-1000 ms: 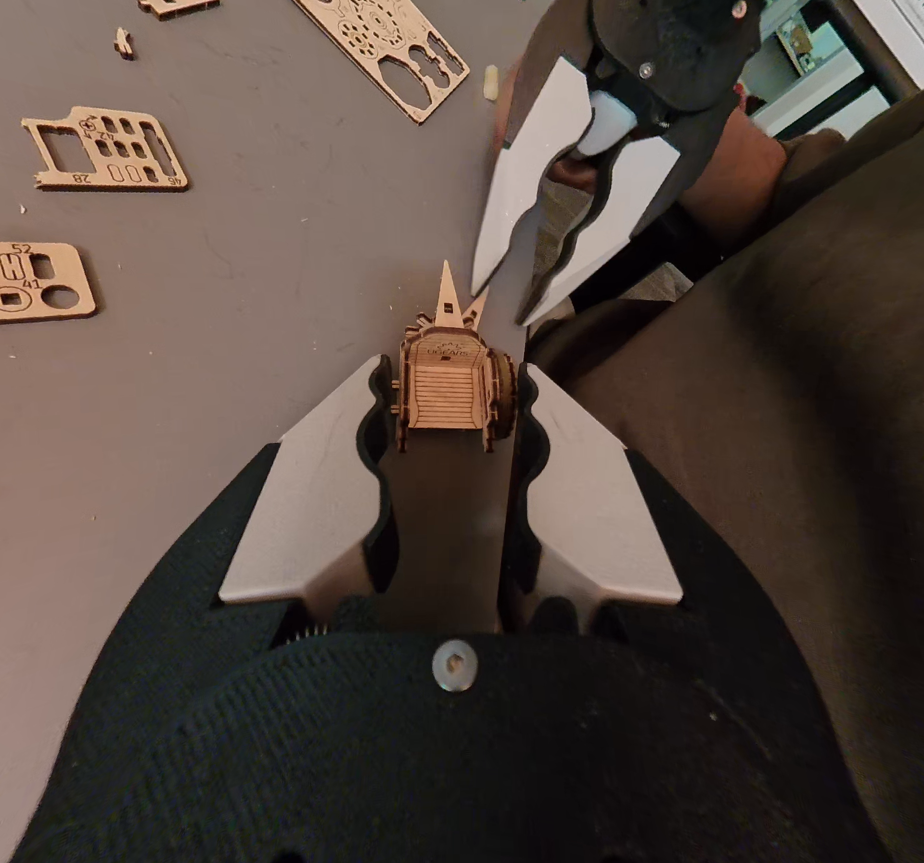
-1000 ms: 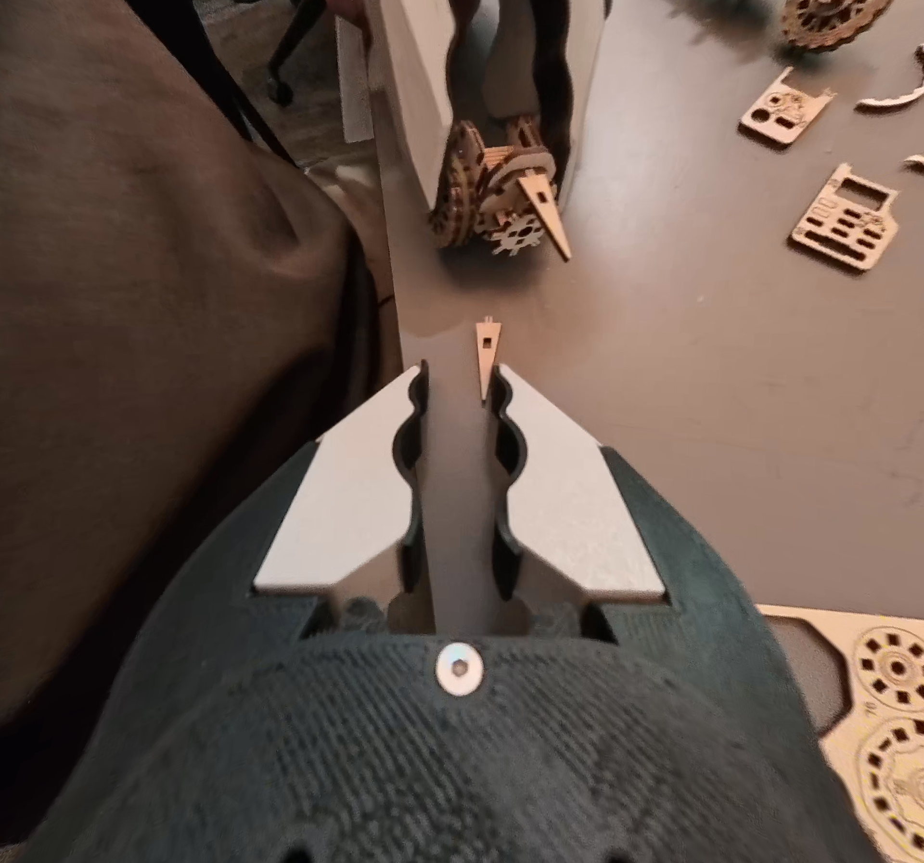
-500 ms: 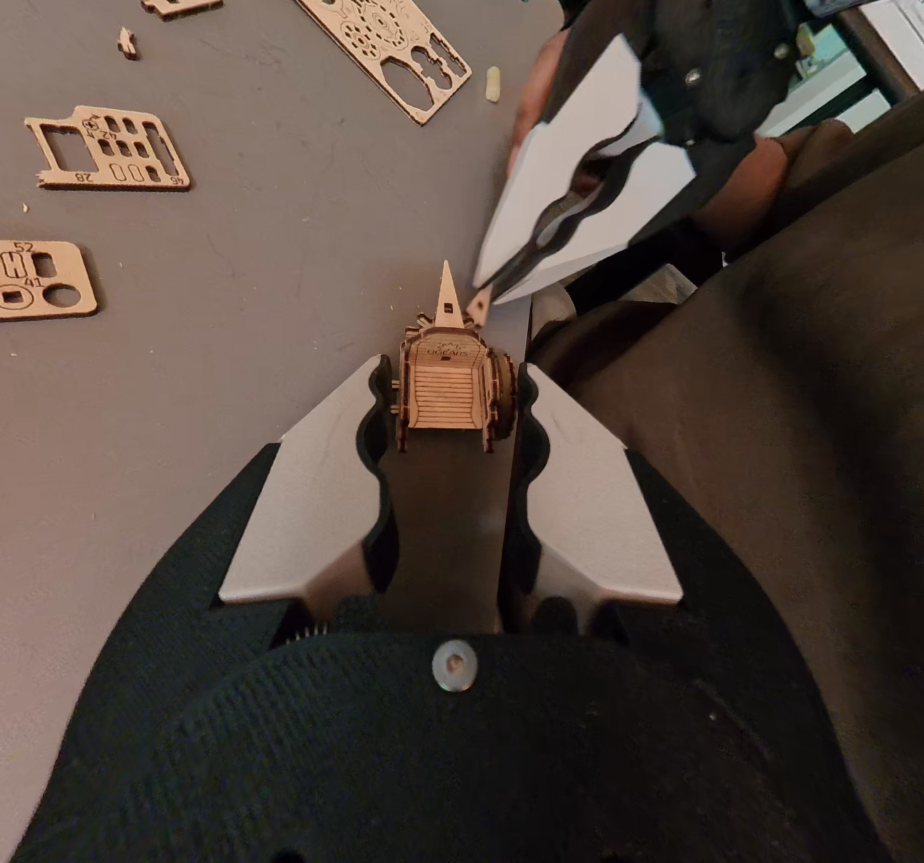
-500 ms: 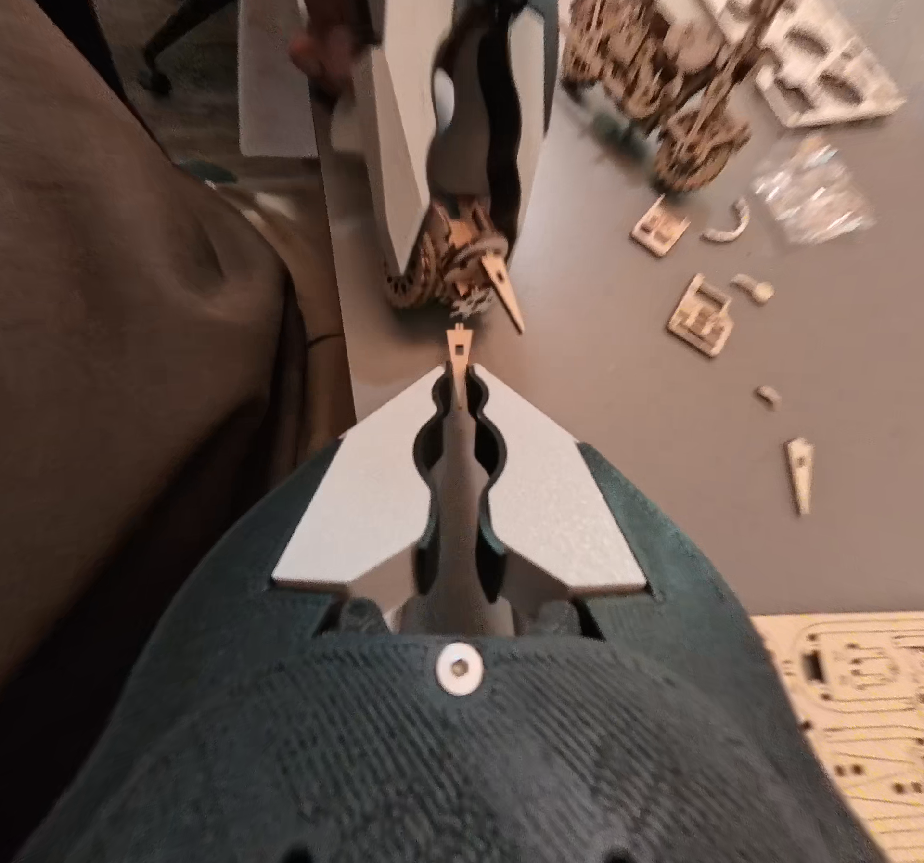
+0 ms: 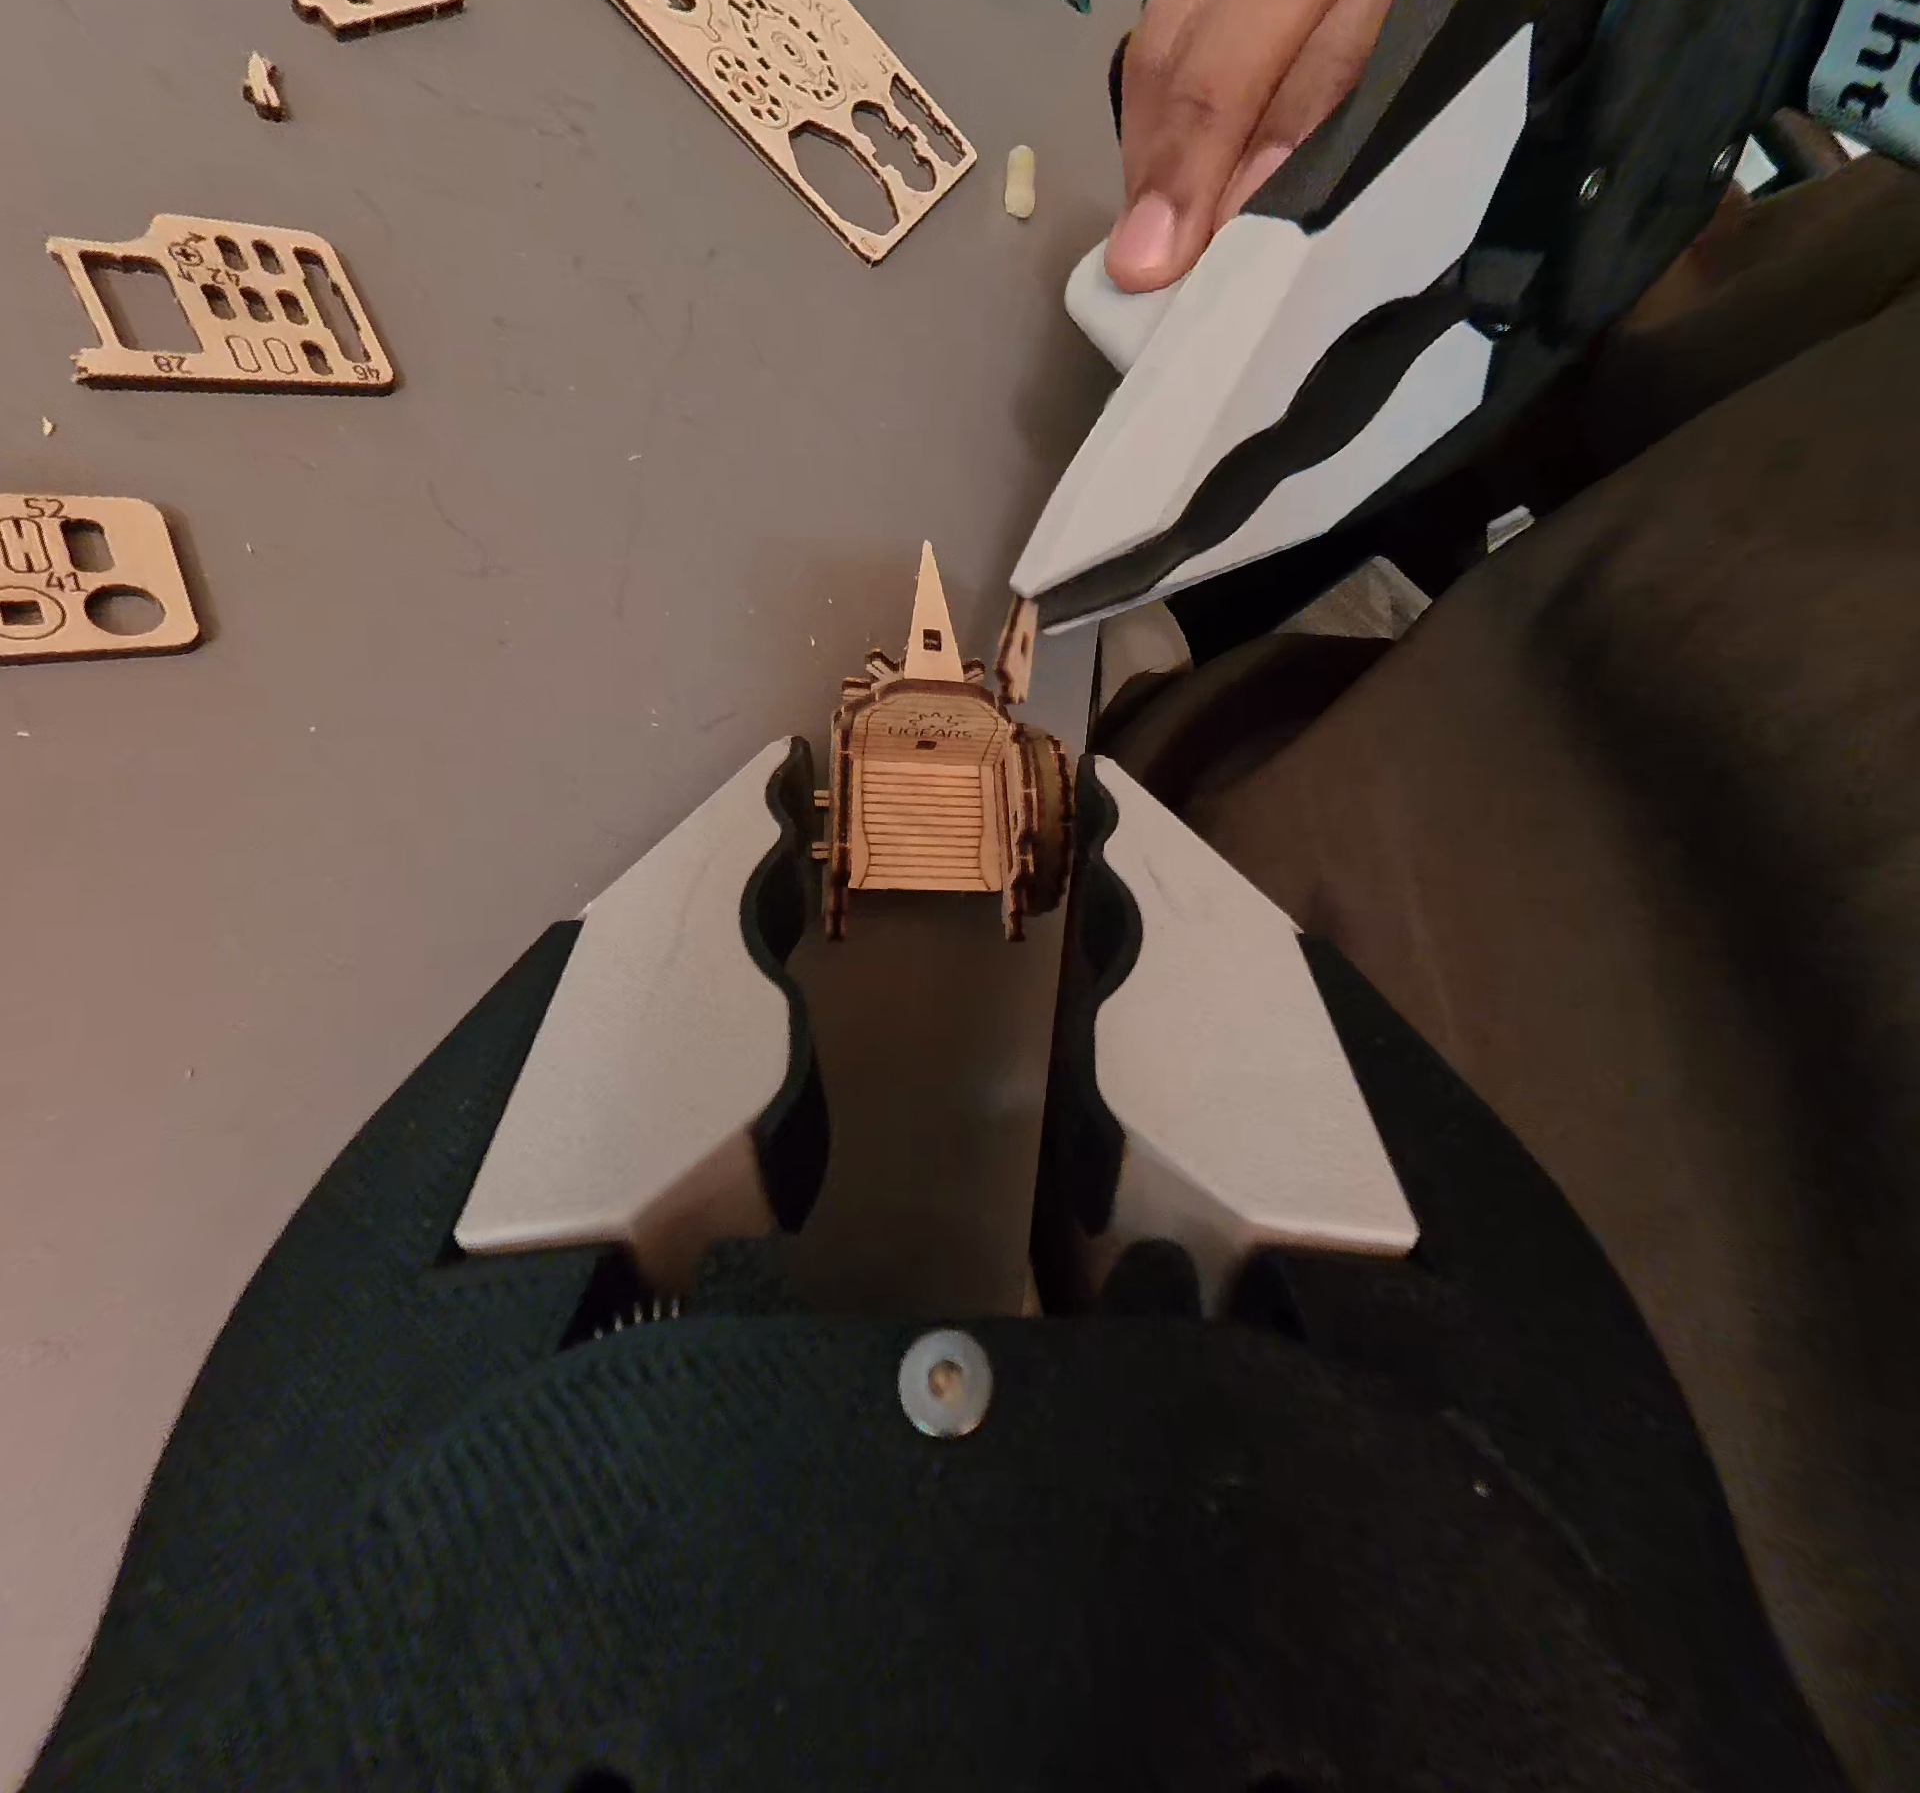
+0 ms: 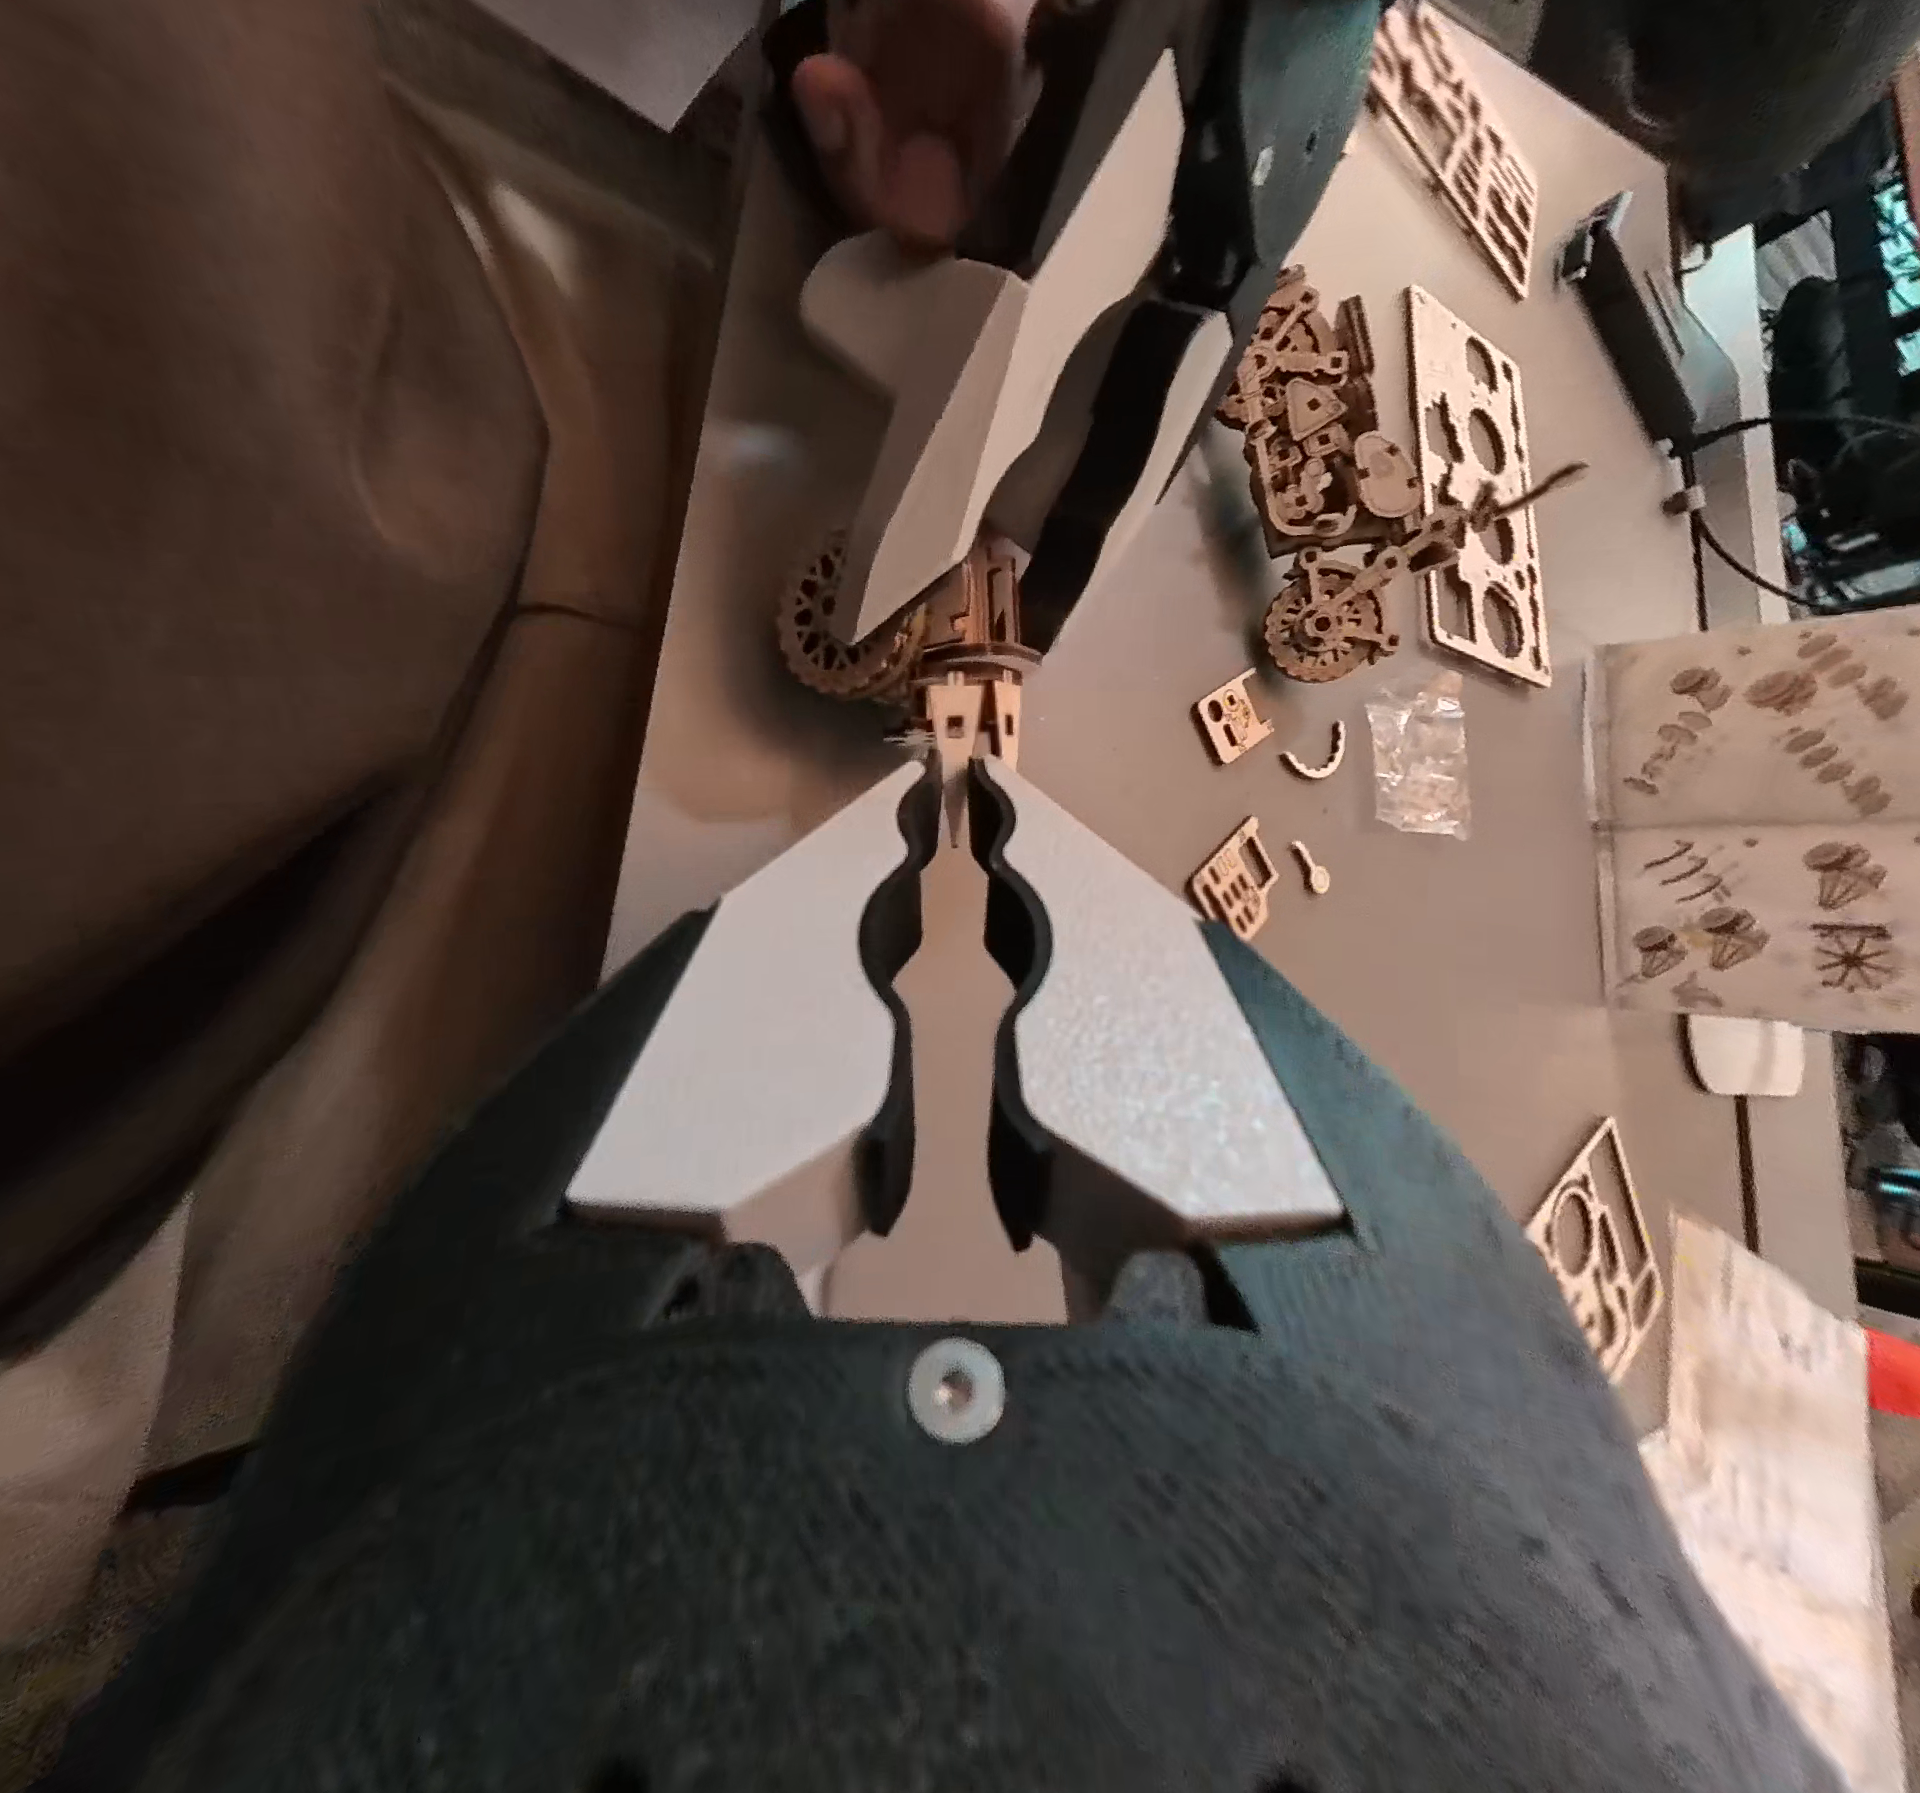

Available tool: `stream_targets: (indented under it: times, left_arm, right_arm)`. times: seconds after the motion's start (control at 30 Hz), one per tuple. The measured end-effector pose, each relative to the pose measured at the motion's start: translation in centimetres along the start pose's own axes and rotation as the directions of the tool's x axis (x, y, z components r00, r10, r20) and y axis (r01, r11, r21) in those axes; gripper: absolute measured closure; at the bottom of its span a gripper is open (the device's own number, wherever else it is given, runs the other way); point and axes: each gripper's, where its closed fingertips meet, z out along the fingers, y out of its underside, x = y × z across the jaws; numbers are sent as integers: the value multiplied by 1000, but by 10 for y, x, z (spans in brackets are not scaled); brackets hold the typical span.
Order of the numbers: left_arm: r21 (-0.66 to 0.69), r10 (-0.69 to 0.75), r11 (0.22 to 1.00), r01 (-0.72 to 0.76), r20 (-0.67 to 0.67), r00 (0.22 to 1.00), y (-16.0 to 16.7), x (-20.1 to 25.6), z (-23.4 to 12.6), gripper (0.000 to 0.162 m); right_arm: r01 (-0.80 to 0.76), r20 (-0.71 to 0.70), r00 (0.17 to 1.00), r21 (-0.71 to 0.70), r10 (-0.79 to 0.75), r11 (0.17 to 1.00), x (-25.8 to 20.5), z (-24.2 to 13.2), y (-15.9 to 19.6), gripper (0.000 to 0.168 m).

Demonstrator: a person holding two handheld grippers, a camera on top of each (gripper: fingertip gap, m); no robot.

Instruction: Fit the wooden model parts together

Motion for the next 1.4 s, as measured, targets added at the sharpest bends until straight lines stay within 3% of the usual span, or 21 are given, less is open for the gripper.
stream_targets:
  times: [0.37,0.73,1.4]
  left_arm:
    - [-13,19,1000,-19,14,1000,2,1,2,114]
    - [-14,19,1000,-19,10,1000,2,1,2,114]
    - [-16,20,1000,-20,0,1000,2,2,2,114]
  right_arm:
    - [54,43,998,-26,-53,998,0,4,2,165]
    - [24,96,995,61,-30,998,1,-1,-4,165]
    - [6,119,993,44,-12,999,-5,7,3,165]
